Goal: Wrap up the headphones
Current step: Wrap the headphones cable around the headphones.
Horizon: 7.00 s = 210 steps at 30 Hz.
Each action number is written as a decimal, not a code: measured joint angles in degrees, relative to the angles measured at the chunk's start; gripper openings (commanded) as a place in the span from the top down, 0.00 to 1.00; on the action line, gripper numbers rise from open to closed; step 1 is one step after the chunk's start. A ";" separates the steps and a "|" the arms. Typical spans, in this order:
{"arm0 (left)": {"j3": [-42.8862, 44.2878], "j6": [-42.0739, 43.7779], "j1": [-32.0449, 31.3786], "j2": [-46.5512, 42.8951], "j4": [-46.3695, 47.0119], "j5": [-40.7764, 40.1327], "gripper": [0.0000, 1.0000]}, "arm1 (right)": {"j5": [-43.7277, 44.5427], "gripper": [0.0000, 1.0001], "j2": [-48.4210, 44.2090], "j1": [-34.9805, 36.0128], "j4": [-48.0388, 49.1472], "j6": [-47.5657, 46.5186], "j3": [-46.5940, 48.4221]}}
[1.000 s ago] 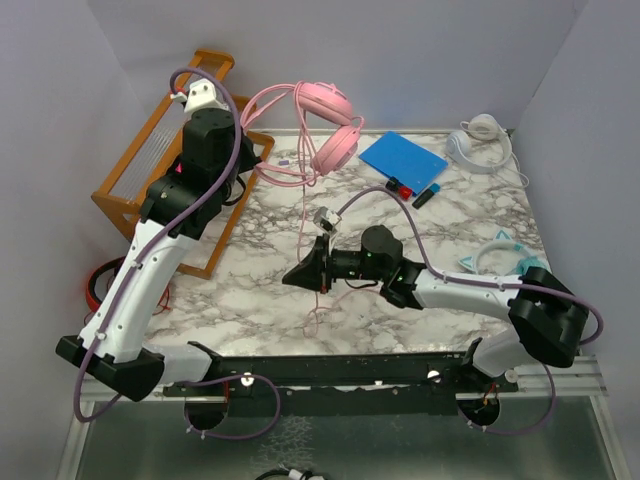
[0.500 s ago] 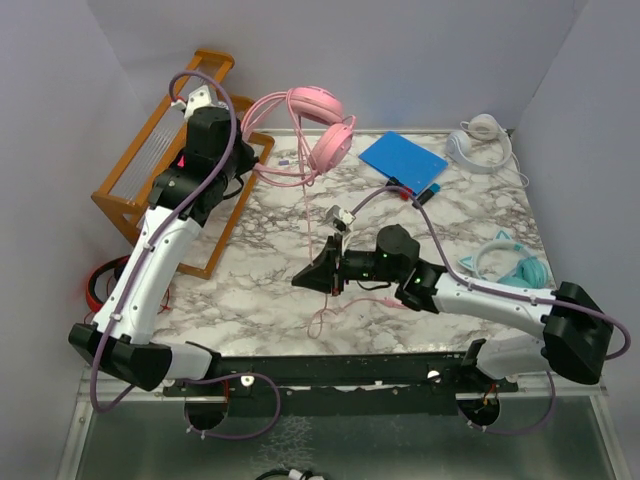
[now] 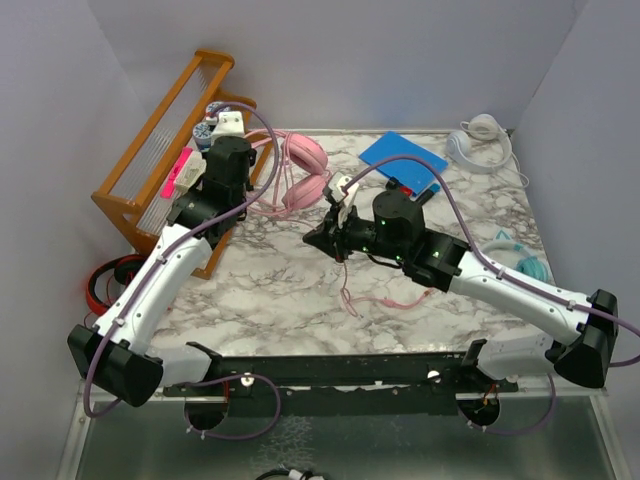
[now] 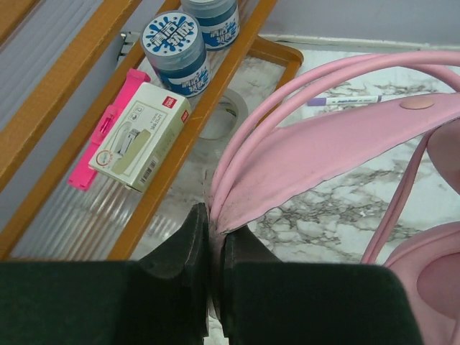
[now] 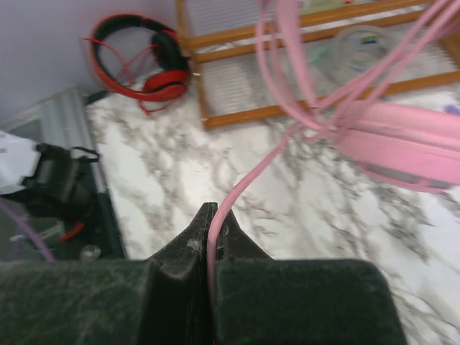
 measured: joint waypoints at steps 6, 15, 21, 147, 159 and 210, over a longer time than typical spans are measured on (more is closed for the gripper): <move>-5.81 10.67 -0.92 -2.03 5.16 0.39 1.00 | 14.67 0.99 -0.20 0.09 -5.03 -9.55 0.94; -9.92 16.92 -1.79 -5.53 8.07 8.35 1.00 | 29.49 0.90 0.94 0.22 -3.74 -15.58 0.72; -10.91 18.93 -3.15 -5.55 7.56 9.38 1.00 | 38.05 0.89 3.93 0.22 -0.92 -16.79 0.72; 30.34 -22.51 -2.73 6.32 -13.07 47.95 1.00 | -5.88 0.32 5.33 -29.70 44.24 7.93 -19.32; 30.40 -24.17 -1.75 6.64 -13.07 46.38 1.00 | -19.76 0.93 9.86 -24.72 54.64 15.76 -28.06; -10.25 33.99 -7.19 -7.52 10.97 5.57 1.00 | 16.46 0.93 10.69 -11.41 -17.81 -20.41 18.95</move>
